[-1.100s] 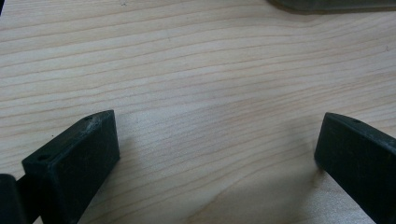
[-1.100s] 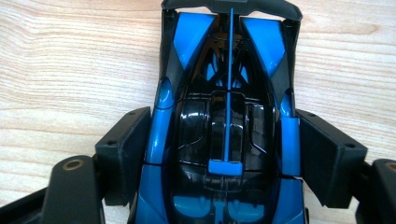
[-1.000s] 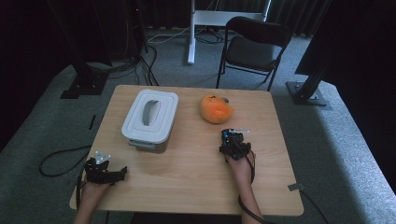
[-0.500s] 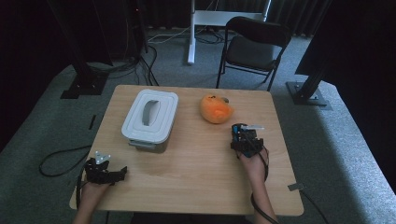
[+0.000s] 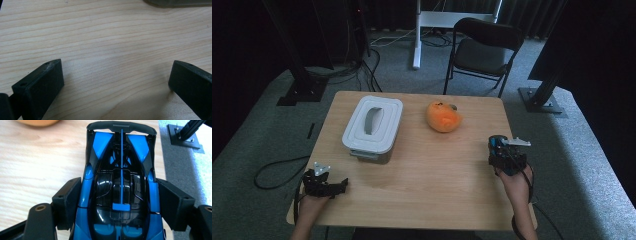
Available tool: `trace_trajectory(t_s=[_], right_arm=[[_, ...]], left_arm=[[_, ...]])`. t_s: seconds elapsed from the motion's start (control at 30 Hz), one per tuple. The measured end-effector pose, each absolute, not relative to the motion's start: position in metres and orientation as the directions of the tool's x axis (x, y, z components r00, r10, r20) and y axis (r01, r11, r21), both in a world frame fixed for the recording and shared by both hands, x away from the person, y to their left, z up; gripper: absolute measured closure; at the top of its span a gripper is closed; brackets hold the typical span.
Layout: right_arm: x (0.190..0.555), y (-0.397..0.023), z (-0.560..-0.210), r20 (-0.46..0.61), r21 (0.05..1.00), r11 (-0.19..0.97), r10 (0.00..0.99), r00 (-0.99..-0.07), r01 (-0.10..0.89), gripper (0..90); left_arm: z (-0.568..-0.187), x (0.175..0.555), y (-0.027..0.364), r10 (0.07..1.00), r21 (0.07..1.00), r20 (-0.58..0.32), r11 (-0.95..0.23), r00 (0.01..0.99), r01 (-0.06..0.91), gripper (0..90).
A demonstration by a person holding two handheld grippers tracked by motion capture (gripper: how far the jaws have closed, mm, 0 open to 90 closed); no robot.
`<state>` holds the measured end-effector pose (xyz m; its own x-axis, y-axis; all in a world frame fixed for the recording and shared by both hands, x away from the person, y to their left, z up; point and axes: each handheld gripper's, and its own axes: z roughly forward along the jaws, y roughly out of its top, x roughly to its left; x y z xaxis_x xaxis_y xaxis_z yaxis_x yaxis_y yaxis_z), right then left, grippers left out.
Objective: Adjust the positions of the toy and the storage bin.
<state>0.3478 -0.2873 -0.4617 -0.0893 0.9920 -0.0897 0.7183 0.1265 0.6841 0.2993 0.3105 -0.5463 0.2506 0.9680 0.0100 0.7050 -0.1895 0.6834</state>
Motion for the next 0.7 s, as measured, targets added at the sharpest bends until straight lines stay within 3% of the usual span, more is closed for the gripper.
trace_trajectory(t_s=[0.7], right_arm=[[0.337, -0.33, -0.508, -0.07, 0.636, 0.078, 0.997, -0.043, 0.768, 25.1]], left_arm=[[-0.546, 0.299, 0.31, 0.968, 0.683, 0.01, -0.188, 0.249, 0.705, 0.3]])
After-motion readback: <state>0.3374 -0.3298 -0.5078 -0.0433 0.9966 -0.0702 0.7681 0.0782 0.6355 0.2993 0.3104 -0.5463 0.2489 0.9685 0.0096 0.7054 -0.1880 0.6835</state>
